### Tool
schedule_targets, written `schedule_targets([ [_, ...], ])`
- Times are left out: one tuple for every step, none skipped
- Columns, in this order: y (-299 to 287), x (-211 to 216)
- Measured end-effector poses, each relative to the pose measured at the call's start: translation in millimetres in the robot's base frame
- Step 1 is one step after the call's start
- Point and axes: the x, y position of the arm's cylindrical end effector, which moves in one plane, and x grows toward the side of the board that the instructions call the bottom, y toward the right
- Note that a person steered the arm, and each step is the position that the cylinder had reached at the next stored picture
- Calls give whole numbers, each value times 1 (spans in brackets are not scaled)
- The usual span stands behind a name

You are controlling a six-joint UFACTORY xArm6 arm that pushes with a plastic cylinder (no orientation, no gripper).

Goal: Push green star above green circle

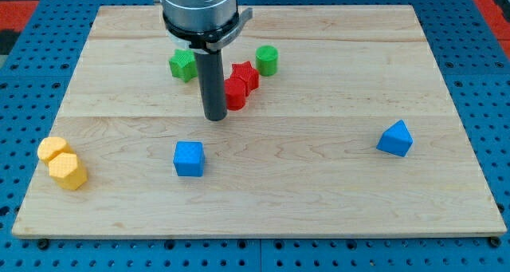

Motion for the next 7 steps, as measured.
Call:
schedule_targets([
  [-3, 0],
  [-3, 0],
  [-4, -2],
  [-6, -3],
  [-6, -3],
  [-6, -4],
  [-6, -4],
])
